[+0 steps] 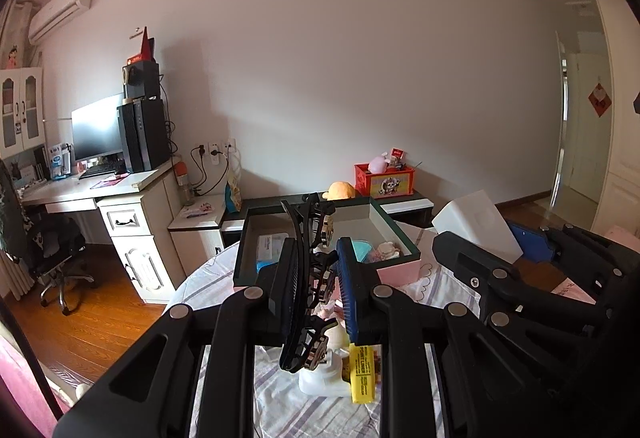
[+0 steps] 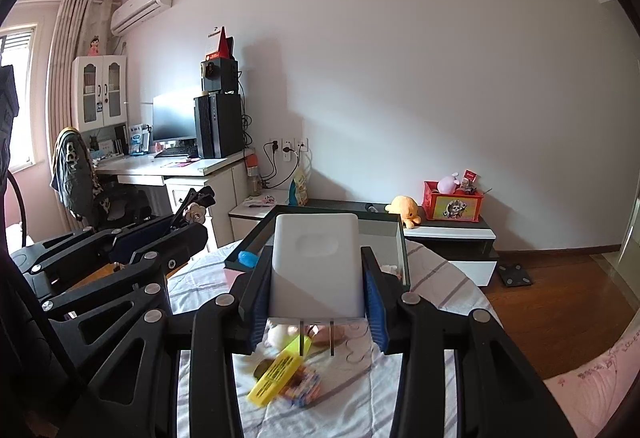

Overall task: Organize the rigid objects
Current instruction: 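Carry the hair clip and white charger over the pink box and open both tools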

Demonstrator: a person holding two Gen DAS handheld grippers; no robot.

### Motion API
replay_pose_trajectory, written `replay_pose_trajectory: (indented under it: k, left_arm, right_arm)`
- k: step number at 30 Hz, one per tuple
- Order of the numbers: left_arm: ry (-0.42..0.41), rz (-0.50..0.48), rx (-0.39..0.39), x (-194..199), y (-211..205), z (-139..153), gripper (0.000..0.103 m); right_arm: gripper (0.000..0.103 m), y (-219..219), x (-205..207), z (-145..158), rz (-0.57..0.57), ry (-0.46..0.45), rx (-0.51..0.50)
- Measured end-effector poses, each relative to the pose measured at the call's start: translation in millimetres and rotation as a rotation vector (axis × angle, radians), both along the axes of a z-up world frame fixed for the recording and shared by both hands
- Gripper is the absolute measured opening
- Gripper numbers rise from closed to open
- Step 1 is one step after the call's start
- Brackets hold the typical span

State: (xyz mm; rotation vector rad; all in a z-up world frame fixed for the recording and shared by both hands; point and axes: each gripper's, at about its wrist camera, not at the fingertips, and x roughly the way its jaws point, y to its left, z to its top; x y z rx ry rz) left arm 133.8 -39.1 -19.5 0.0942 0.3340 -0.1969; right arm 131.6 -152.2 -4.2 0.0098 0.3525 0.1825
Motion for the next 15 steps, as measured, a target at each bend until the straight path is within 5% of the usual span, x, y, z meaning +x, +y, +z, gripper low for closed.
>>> replay_pose_trajectory:
  k: [8,15]
  left_arm:
    - [0.077,-0.009,0.048,109.9,-10.9,-2.3,0.019]
    - [0.246,0.039,0.135,215.9,-16.6,-49.7,0.019]
  right_arm:
    - [0.042,-10.4,114.0,-16.0,-0.015,0.096,-0.027]
    - [0.041,-20.1,204.8,-66.4,-0.032,0.269,-0.027]
